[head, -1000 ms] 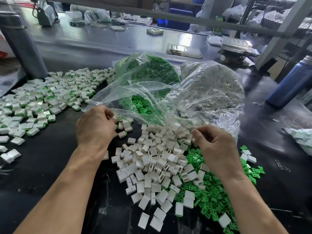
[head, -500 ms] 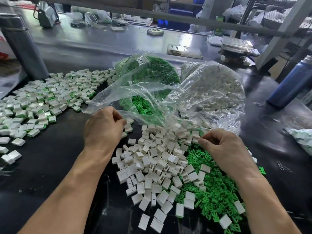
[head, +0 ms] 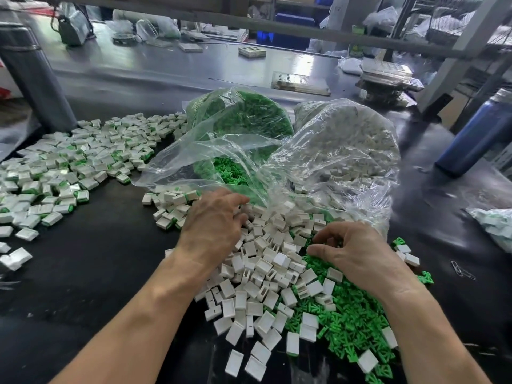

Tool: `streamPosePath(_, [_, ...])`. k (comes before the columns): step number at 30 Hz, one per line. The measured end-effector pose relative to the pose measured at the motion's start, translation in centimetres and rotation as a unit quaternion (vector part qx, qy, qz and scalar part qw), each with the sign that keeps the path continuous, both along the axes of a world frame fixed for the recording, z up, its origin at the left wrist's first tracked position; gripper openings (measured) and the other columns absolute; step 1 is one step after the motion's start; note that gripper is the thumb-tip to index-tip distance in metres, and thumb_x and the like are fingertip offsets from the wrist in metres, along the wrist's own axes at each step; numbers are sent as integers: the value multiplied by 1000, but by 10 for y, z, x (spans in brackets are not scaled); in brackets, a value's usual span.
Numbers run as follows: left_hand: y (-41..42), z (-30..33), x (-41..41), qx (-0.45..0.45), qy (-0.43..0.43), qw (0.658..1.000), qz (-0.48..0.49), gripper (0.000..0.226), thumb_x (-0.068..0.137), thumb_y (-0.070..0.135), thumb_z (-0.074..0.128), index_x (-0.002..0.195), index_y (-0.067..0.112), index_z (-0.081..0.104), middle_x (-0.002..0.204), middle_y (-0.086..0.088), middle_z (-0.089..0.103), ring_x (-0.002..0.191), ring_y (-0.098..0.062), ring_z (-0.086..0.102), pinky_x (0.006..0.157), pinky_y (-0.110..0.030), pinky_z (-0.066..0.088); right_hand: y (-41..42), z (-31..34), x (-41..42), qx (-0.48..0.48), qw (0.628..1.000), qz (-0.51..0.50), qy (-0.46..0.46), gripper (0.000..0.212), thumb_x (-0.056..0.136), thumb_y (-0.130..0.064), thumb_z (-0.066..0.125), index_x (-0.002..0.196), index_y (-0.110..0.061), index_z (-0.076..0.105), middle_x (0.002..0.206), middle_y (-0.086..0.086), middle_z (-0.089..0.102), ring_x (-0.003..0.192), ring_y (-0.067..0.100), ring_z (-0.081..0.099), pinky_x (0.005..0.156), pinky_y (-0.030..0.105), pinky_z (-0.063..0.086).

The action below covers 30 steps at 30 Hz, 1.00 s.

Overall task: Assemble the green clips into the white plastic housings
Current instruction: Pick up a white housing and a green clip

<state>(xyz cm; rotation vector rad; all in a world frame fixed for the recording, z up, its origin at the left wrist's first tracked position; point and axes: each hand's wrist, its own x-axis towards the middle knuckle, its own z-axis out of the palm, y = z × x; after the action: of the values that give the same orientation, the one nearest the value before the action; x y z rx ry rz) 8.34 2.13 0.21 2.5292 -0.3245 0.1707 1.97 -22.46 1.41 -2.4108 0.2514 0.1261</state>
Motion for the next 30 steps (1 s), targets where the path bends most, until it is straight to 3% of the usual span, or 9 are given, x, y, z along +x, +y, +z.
streamPosePath(5, [-2,-3,4,1,-2,1000,-5,23,99,24,67,122,25,69,120,6,65,114,-12,56,111,-39,46,2,-2,0,-22,1000,3,-19,11,84,-44,83,79,-38,76,76,-17,68,69,2,61,61,19,43])
streamPosePath(16, [-1,3,-3,-44,-10,999,-9,13,95,30,72,105,29,63,102,15,61,102,-8,61,104,-39,53,4,1,-2,-35,999,29,-3,14,82,-46,84,79,-37,73,92,-16,66,82,4,62,68,22,46])
streamPosePath(19, [-1,4,-5,-81,-20,996,-10,13,95,29,74,104,29,64,102,16,66,97,-5,65,97,-32,57,5,1,-1,-32,999,29,-15,15,82,-43,85,79,-40,71,87,-15,67,80,4,62,68,24,48])
streamPosePath(21, [-2,5,-7,-125,-13,992,-16,14,94,25,76,101,29,64,95,16,67,86,1,66,85,-22,59,4,1,-1,-10,999,32,-19,15,83,-40,86,82,-43,70,86,-15,68,81,6,64,71,28,53])
streamPosePath(24, [-5,7,-8,-190,5,981,-38,17,93,18,76,103,28,65,91,14,67,83,8,65,72,-8,53,3,1,-2,14,999,41,-24,14,85,-39,84,85,-43,71,86,-22,69,80,3,64,76,31,56])
streamPosePath(26, [-6,7,-9,-220,17,974,-51,22,94,18,74,113,27,67,95,14,69,87,10,65,73,-7,52,3,1,-3,34,998,48,-33,13,87,-39,82,87,-44,70,88,-29,67,78,-2,63,71,26,51])
streamPosePath(30, [-7,8,-8,-282,46,956,-71,23,96,22,72,117,31,71,102,13,72,90,1,68,77,-16,58,3,1,-3,62,995,43,-64,13,89,-36,80,88,-45,70,85,-26,69,74,-9,62,63,17,46])
